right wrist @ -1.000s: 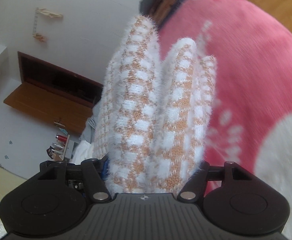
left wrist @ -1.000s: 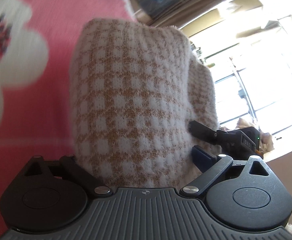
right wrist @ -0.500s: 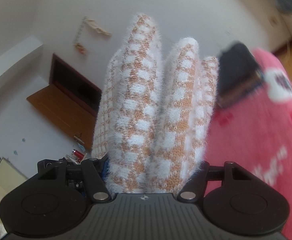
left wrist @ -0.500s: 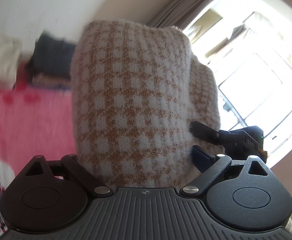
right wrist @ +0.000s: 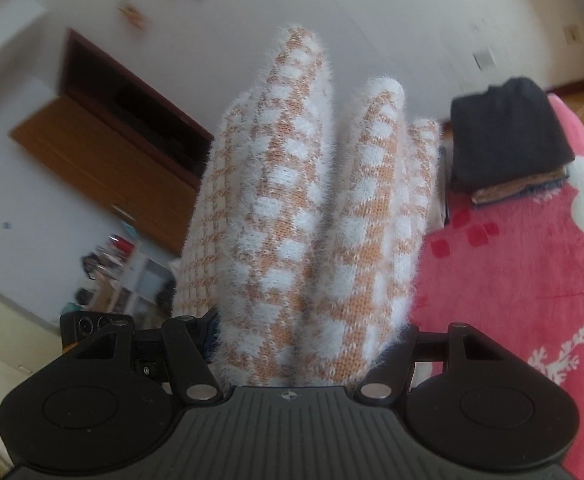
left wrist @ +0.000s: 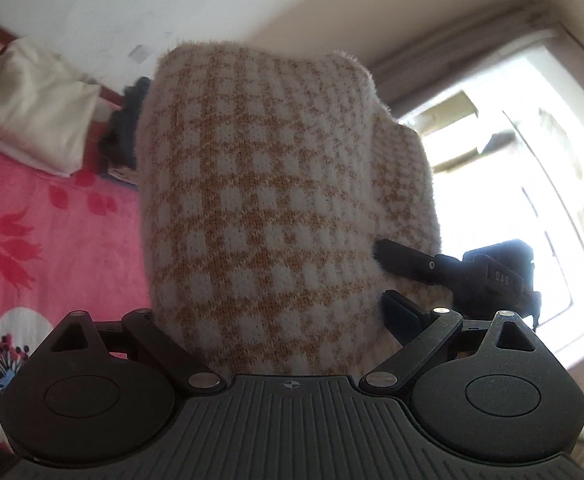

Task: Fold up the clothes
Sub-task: 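Close both grippers on the cardigan bundle and lift it off the bedspread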

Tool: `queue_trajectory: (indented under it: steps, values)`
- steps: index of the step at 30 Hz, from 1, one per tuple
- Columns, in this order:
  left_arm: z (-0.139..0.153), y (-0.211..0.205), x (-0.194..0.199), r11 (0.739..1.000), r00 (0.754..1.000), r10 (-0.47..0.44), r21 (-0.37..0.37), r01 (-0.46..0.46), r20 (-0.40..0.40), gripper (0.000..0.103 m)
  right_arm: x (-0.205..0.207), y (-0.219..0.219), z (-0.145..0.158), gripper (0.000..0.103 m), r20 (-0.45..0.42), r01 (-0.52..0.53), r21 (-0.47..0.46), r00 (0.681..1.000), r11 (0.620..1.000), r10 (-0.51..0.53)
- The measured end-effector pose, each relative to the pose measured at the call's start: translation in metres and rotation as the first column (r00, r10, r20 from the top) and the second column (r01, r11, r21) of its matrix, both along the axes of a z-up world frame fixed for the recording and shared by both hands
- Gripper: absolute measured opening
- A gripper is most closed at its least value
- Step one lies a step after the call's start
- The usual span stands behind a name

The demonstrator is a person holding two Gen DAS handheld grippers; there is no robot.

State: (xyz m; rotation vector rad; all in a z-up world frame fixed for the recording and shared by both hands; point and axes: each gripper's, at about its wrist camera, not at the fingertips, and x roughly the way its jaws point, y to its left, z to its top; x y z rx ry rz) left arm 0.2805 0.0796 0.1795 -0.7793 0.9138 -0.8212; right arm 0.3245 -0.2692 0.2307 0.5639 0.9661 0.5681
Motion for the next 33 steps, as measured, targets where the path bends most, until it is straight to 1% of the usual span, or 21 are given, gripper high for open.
queue_trajectory:
  steps: [3,6,8,10,12,14,16,18,20,22,23,24,26,28,30,33]
  values:
    - [-0.014,0.015,0.027,0.999,0.997,0.047,-0.022,-0.048,-0.063,0.095,0.043,0.031,0.006,0.066,-0.077,-0.044,-0.061,0.996,0.997,0.039]
    - [-0.032,0.024,0.05,0.991,0.983,0.109,-0.064,-0.12,-0.146,0.095,0.094,0.061,0.004,0.066,-0.169,-0.124,-0.136,0.981,0.983,0.1]
    - [-0.046,0.025,0.066,0.979,0.968,0.163,-0.09,-0.182,-0.192,0.095,0.123,0.08,0.006,0.066,-0.205,-0.199,-0.193,0.966,0.961,0.159]
    - [-0.055,0.023,0.078,0.963,0.951,0.227,-0.1,-0.252,-0.209,0.095,0.155,0.099,0.008,0.066,-0.231,-0.281,-0.243,0.946,0.929,0.226]
    - [-0.067,0.016,0.094,0.936,0.925,0.311,-0.097,-0.337,-0.217,0.095,0.192,0.116,0.004,0.066,-0.246,-0.369,-0.275,0.92,0.888,0.306]
    - [-0.082,0.007,0.111,0.895,0.885,0.409,-0.091,-0.436,-0.222,0.095,0.233,0.13,-0.004,0.066,-0.251,-0.46,-0.293,0.883,0.838,0.396]
    - [-0.103,-0.008,0.13,0.838,0.827,0.518,-0.067,-0.542,-0.218,0.095,0.278,0.144,-0.021,0.066,-0.255,-0.556,-0.295,0.83,0.777,0.497]
    - [-0.123,-0.022,0.147,0.768,0.756,0.62,-0.036,-0.64,-0.211,0.095,0.324,0.157,-0.043,0.066,-0.257,-0.649,-0.288,0.761,0.705,0.596]
    - [-0.141,-0.034,0.161,0.687,0.673,0.711,0.003,-0.726,-0.204,0.095,0.366,0.173,-0.068,0.066,-0.261,-0.726,-0.271,0.687,0.632,0.678]
    - [-0.162,-0.046,0.175,0.607,0.591,0.783,0.032,-0.794,-0.191,0.095,0.383,0.185,-0.086,0.066,-0.24,-0.759,-0.277,0.649,0.589,0.722]
    - [-0.171,-0.053,0.183,0.572,0.556,0.812,0.046,-0.819,-0.178,0.095,0.392,0.19,-0.094,0.066,-0.23,-0.774,-0.28,0.628,0.567,0.743]
    - [-0.177,-0.057,0.189,0.541,0.527,0.835,0.062,-0.839,-0.158,0.095,0.4,0.196,-0.103,0.066,-0.22,-0.789,-0.283,0.607,0.545,0.764]
    - [-0.186,-0.066,0.203,0.488,0.479,0.871,0.094,-0.868,-0.109,0.095,0.417,0.208,-0.12,0.066,-0.201,-0.816,-0.291,0.562,0.499,0.802]
    - [-0.194,-0.071,0.215,0.445,0.441,0.896,0.122,-0.887,-0.06,0.095,0.434,0.219,-0.138,0.066,-0.181,-0.84,-0.3,0.515,0.452,0.838]
    - [-0.198,-0.07,0.223,0.412,0.412,0.911,0.145,-0.9,-0.029,0.095,0.451,0.231,-0.155,0.066,-0.162,-0.861,-0.31,0.465,0.403,0.87]
    - [-0.202,-0.069,0.234,0.371,0.382,0.924,0.191,-0.909,0.023,0.095,0.477,0.248,-0.181,0.066,-0.135,-0.887,-0.326,0.387,0.328,0.912]
